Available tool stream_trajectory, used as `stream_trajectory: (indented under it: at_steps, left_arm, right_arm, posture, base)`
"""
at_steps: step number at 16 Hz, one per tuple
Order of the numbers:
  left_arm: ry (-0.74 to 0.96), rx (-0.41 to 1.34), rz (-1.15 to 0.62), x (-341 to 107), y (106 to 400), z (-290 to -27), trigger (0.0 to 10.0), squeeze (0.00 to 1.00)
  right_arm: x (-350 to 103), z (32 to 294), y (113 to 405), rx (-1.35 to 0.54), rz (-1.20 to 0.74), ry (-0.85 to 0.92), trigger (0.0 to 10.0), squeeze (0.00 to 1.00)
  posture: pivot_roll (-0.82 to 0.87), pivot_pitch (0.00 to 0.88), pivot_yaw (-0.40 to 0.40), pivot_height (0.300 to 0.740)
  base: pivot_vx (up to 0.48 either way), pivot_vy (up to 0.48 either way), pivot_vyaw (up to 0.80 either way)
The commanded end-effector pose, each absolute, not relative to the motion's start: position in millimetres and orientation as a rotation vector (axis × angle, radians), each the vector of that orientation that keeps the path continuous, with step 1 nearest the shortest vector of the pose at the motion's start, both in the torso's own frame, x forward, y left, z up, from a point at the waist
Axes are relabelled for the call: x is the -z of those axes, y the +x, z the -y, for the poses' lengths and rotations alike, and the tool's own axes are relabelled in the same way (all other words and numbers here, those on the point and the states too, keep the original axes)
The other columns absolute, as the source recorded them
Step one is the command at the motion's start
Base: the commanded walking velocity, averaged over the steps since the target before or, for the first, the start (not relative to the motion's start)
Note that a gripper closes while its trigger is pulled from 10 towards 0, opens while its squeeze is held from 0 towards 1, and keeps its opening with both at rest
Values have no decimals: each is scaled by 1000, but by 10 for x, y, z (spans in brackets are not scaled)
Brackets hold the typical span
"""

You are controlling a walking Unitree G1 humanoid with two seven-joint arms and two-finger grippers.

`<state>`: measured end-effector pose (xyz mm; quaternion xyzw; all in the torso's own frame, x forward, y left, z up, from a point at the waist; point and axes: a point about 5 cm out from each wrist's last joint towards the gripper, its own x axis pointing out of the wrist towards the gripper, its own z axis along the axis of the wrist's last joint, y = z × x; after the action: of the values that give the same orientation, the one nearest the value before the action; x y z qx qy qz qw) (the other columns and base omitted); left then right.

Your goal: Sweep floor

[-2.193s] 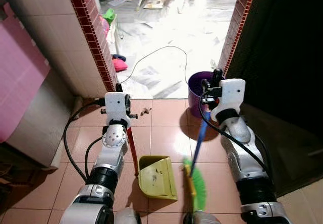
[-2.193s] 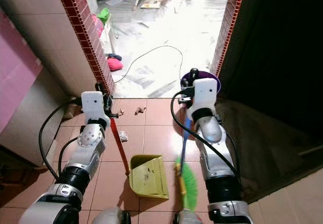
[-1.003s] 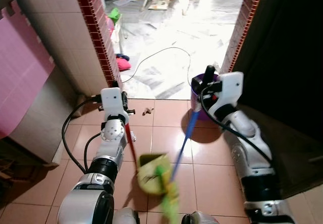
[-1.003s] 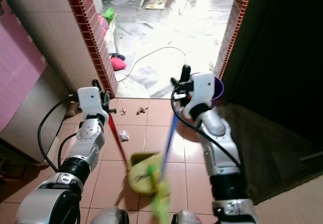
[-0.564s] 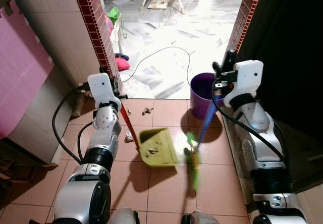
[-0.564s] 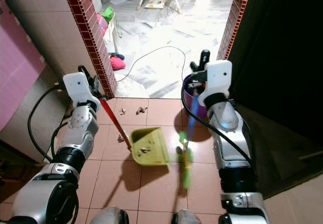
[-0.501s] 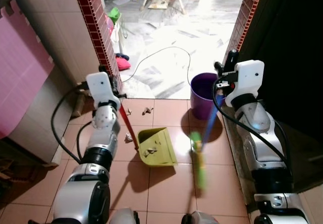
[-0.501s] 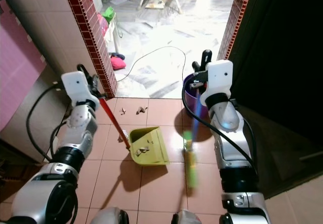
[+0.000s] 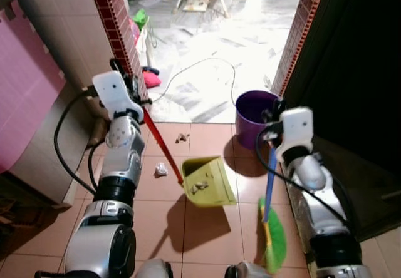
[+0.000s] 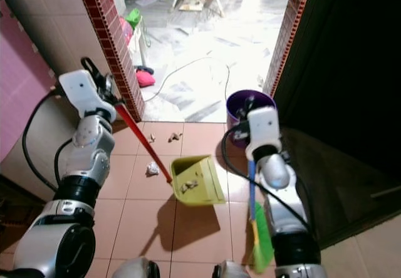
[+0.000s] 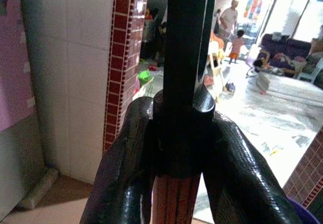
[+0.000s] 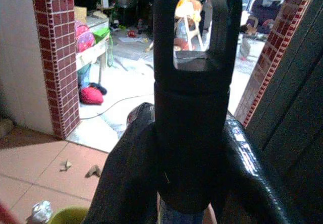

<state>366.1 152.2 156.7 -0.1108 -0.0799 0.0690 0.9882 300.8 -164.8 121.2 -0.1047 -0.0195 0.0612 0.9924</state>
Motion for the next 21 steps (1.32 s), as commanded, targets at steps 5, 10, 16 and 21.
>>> stream_trajectory:
  at_steps: [5,10,16,21]
  left_arm:
    - [-271,-141,296,-2007,3703,-1573,10000,0]
    - [-303,-158,441,-2577,3754,-1627,10000,0]
    - [-302,-109,478,-2751,3729,-1524,10000,0]
    - [-321,-87,529,-2897,3684,-1466,10000,0]
  right_arm:
    - [-1258,1604,2979,-148,68,-217,10000,0]
    - [-1167,1534,2927,-205,34,-233,10000,0]
    - [-1141,1506,2922,-212,28,-243,10000,0]
    - [-1103,1492,2922,-209,14,-242,10000,0]
  posture:
    - [-115,0,53,740]
    - [-118,0,56,740]
    - [-115,0,63,740]
    - [-105,0,65,740]
  base:
    - [305,287,-800]
    - [317,361,-479]
    - [391,166,0]
    - [186,0,-318]
